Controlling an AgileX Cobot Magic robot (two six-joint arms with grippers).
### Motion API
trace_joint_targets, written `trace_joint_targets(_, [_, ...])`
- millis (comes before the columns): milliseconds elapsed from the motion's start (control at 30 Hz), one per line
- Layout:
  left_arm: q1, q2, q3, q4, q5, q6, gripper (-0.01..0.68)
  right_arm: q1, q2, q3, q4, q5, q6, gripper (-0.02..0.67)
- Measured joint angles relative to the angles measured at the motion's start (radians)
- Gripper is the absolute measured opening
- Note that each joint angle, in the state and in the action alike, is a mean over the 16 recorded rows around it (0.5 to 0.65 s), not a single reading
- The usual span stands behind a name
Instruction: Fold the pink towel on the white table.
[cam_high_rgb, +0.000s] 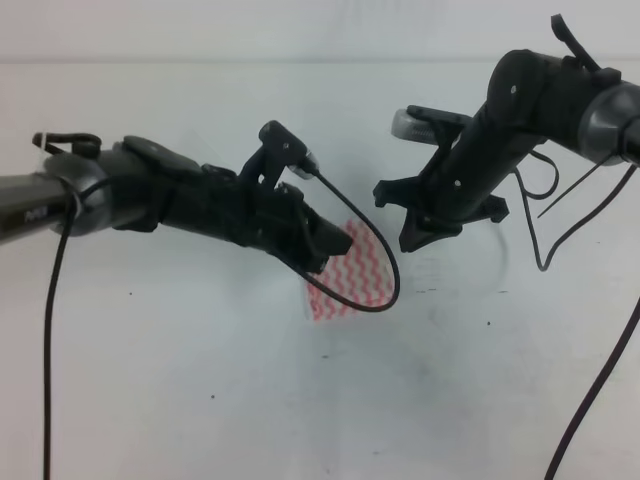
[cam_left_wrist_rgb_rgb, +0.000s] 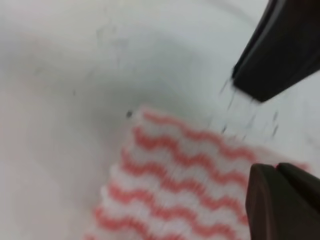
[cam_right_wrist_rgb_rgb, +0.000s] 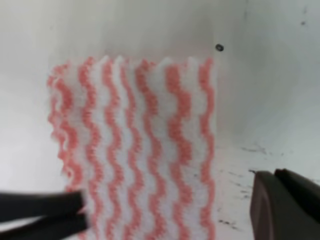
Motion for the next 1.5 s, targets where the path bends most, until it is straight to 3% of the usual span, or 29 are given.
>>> trace_joint_targets(700, [-0.022, 0.058, -0.002, 0.128, -0.063, -0.091, -0.006, -0.009, 0.002, 0.000, 0.037, -0.012, -0.007, -0.018])
trace_joint_targets(1500, [-0.022, 0.028, -0.003, 0.304, -0.072, -0.204, -0.006, -0.005, 0.013, 0.000, 0.192, -0.167, -0.080, -0.018])
